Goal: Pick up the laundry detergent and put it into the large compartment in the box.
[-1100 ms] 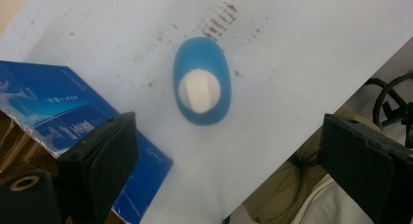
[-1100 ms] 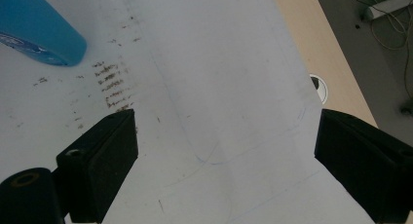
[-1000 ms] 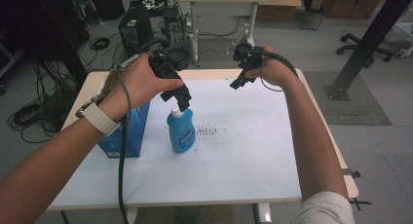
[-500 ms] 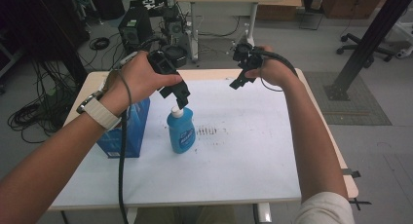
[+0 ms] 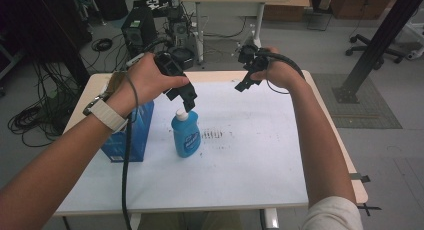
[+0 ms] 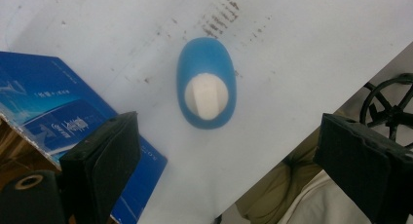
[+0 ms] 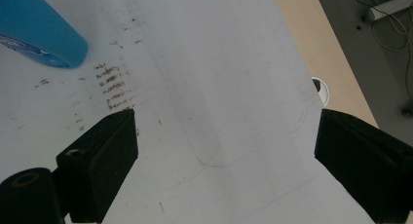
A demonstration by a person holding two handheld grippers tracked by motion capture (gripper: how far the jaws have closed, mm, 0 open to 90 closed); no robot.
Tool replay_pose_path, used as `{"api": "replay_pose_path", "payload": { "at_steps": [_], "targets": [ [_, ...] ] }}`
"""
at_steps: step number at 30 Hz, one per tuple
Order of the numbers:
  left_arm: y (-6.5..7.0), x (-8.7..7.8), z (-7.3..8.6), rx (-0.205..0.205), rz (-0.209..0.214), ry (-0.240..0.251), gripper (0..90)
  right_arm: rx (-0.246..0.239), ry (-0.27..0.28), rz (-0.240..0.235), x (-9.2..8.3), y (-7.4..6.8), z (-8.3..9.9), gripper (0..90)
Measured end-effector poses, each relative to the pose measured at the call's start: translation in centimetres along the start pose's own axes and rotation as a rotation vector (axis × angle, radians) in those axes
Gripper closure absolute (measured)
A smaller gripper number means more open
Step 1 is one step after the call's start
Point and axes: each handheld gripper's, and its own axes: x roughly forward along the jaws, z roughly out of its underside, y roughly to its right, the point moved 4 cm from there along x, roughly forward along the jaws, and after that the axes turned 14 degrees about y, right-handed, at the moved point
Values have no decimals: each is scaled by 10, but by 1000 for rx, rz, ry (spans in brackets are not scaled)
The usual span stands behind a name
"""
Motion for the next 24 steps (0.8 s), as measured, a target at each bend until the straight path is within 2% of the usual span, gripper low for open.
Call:
{"api": "replay_pose_path", "payload": {
  "at_steps": [6, 16, 24],
  "targets": [
    [0, 3, 1, -1, 16, -17, 102, 0, -1, -2, 1, -1, -1, 87],
    [-3, 8, 2, -2, 17, -24, 101, 1, -1, -5, 1, -2, -1, 87],
    [-8, 20, 3, -29, 20, -35, 98, 0, 3, -5, 2, -2, -2, 87]
  ]
}}
